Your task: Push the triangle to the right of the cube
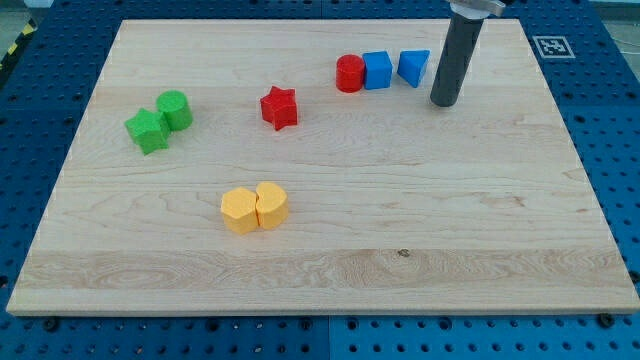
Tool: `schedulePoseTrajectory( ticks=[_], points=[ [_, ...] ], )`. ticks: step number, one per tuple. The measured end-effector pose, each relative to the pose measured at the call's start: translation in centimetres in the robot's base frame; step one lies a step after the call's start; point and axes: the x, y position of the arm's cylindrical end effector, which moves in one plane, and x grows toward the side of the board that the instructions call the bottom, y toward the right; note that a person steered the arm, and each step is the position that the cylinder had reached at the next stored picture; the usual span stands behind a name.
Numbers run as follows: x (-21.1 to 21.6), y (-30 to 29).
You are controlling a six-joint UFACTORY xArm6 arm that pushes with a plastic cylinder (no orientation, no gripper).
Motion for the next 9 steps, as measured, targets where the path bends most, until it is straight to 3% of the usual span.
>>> schedulePoseTrajectory(
  ticks=[2, 6, 9],
  points=[
    [-1.4, 4.5],
    [-5.5, -1.3],
    [-4.8, -1.7]
  ],
)
